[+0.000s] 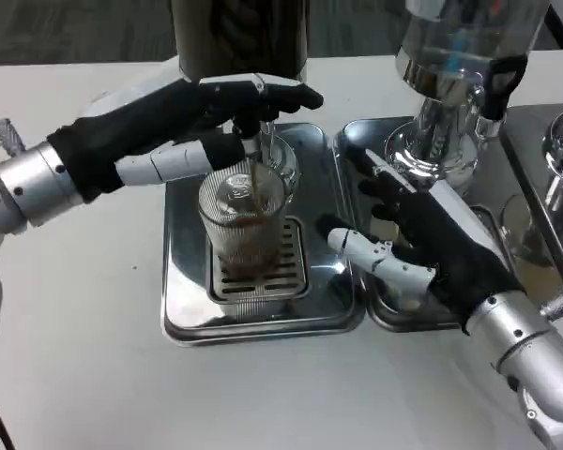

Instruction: Grasp the cup under the faucet to collect the drink, then remove the cup.

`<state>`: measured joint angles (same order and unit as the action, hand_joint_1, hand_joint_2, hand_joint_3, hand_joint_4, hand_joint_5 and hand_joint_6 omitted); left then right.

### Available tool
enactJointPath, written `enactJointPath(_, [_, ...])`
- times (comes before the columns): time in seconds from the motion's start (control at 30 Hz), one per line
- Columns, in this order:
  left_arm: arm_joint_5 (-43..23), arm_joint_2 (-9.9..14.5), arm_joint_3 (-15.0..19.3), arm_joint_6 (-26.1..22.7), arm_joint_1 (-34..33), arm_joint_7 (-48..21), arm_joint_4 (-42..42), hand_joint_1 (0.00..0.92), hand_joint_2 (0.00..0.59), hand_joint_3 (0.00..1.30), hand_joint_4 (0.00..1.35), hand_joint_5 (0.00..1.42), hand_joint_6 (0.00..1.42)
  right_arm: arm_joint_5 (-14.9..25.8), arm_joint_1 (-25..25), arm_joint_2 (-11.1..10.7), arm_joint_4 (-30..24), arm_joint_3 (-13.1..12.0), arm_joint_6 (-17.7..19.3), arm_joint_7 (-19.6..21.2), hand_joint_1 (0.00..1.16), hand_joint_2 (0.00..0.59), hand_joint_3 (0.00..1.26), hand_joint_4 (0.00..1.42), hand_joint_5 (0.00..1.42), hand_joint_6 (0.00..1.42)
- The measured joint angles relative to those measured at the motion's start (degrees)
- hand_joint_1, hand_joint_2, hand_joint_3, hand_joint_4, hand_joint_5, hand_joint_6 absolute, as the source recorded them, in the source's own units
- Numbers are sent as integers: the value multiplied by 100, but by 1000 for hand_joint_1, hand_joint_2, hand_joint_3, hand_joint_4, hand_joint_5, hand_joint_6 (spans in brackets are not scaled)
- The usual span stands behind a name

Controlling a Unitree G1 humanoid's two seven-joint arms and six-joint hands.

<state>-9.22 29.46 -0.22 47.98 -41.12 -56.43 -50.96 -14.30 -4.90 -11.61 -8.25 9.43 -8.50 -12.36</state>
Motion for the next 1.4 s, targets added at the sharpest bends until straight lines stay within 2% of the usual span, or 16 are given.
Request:
enactJointPath(1.03, [-7, 75, -69, 12, 84, 114, 135, 0, 48, 242, 146, 141, 169, 229, -938, 251, 1244, 118, 34, 0, 487, 269, 73, 32, 73, 95])
enactJointPath(1.4, [-8, 83, -72, 12, 92, 125, 157, 0, 48, 242, 157, 141, 180, 264, -1204, 349, 1536, 154, 138, -9, 498, 266, 74, 36, 75, 108])
